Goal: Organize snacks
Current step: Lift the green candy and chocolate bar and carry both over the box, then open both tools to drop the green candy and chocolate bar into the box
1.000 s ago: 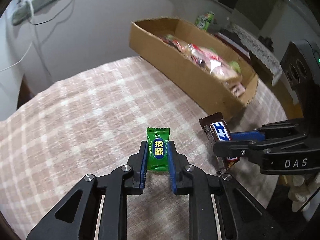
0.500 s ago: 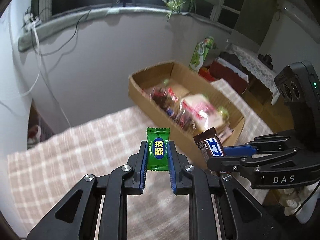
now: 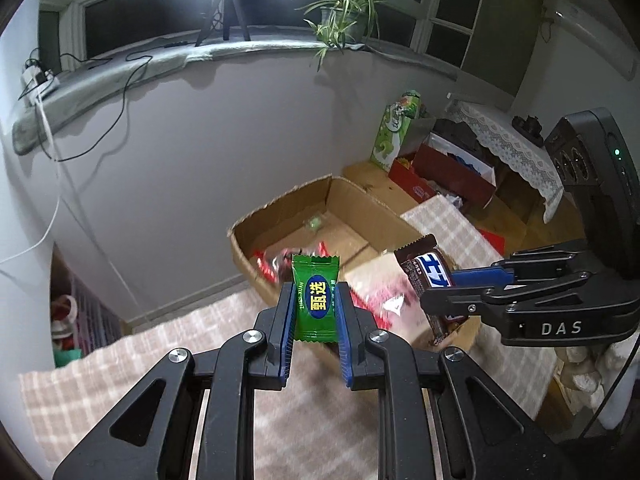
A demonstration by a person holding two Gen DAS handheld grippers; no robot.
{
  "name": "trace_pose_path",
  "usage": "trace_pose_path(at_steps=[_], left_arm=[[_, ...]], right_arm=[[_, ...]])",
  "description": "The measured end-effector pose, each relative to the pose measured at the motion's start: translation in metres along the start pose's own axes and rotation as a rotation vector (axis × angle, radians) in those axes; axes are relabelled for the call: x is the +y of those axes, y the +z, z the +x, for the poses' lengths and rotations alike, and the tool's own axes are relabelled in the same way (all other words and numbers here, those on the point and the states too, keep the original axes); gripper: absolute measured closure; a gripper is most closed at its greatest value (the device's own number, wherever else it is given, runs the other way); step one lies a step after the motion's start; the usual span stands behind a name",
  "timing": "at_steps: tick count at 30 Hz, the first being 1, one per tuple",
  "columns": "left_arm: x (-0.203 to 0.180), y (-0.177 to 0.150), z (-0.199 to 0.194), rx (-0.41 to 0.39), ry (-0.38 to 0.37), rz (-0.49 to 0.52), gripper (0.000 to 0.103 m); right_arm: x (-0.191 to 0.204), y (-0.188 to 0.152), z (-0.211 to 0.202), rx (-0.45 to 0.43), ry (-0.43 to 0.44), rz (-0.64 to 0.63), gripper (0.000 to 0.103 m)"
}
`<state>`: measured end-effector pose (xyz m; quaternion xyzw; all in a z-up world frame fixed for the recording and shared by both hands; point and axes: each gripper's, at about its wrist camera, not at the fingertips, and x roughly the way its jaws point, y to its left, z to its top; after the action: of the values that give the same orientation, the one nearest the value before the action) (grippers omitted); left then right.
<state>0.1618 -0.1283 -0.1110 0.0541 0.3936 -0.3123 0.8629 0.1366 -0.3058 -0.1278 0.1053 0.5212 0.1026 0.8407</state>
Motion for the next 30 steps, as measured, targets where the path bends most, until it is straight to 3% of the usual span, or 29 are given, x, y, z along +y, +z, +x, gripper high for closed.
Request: trace_pose_path(at_steps=[11,30], left_arm=[[-0.014,0.022,0.033,0.034,-0.003,-0.009,0.086],[-0.029,0.024,0.045,0.064,0.004,0.014,0.083]], right_arm=[[-0.026,0.03,0.023,0.018,-0.033,0.019,0.072],[-0.038,0.034,0.035,0.046,-0.022,0.024,0.072]])
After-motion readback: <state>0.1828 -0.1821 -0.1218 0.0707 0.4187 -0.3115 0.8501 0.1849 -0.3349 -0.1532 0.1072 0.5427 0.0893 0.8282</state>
